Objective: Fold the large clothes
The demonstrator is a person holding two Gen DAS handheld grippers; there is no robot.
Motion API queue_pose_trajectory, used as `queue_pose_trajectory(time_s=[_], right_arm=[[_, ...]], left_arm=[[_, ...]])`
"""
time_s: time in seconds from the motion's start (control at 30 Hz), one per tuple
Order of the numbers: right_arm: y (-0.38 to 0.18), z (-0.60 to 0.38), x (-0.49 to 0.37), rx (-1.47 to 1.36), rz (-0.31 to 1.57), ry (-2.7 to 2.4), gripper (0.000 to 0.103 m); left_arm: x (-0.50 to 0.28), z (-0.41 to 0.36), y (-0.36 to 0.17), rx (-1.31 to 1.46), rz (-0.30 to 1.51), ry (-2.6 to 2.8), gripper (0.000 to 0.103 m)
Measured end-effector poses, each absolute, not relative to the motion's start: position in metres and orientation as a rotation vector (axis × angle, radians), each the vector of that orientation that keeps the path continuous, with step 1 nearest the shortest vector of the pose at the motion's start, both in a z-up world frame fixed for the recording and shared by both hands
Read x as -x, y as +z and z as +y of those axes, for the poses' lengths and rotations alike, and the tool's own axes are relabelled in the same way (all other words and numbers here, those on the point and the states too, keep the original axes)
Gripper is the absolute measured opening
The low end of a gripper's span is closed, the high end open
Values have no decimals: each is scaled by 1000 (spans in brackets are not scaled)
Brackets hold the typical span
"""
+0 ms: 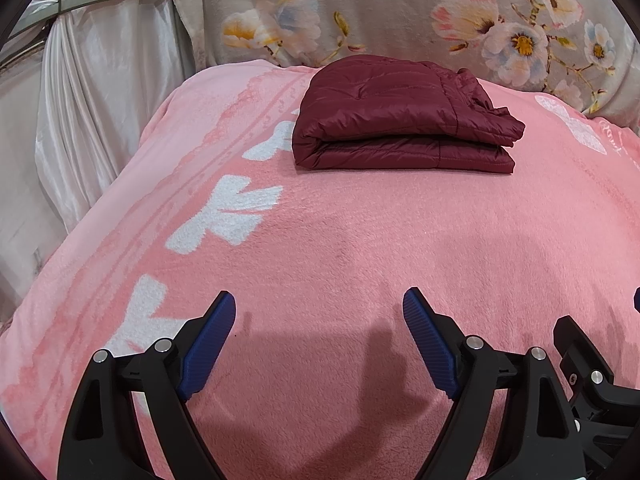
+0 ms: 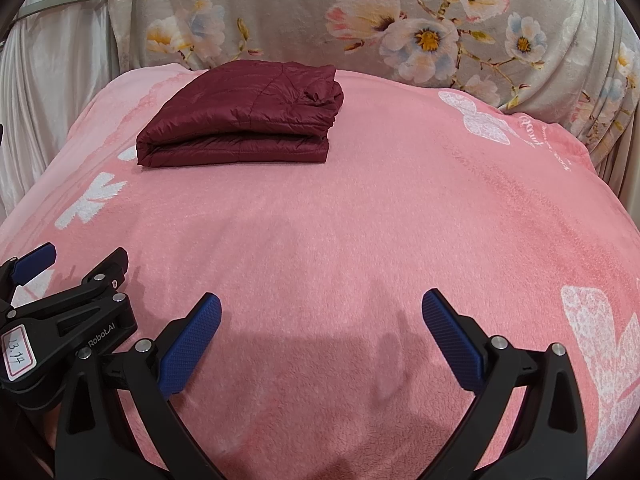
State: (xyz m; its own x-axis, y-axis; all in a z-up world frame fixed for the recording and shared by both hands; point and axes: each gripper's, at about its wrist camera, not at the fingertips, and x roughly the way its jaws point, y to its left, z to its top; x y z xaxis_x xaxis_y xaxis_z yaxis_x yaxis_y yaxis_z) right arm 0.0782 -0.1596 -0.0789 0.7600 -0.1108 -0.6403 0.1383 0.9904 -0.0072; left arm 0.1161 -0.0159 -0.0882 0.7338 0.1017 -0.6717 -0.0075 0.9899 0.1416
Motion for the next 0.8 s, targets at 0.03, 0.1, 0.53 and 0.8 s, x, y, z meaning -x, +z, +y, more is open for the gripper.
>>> queue_pose_trajectory(time_s=[0.03, 0.1, 0.53, 0.8], right_arm=[[-79, -160, -78, -41, 694, -136, 98], [-79, -160, -78, -41, 695, -135, 98], [-79, -159, -79, -40, 695, -135, 98], [-78, -161, -77, -31, 697, -138, 98]], left_arm=[[-116, -15, -88, -132, 745, 60, 82], [-116, -16, -88, -132, 745, 61, 81], [-115, -16, -87, -134, 739, 66, 81], [-115, -18, -87, -137, 741, 73, 76]])
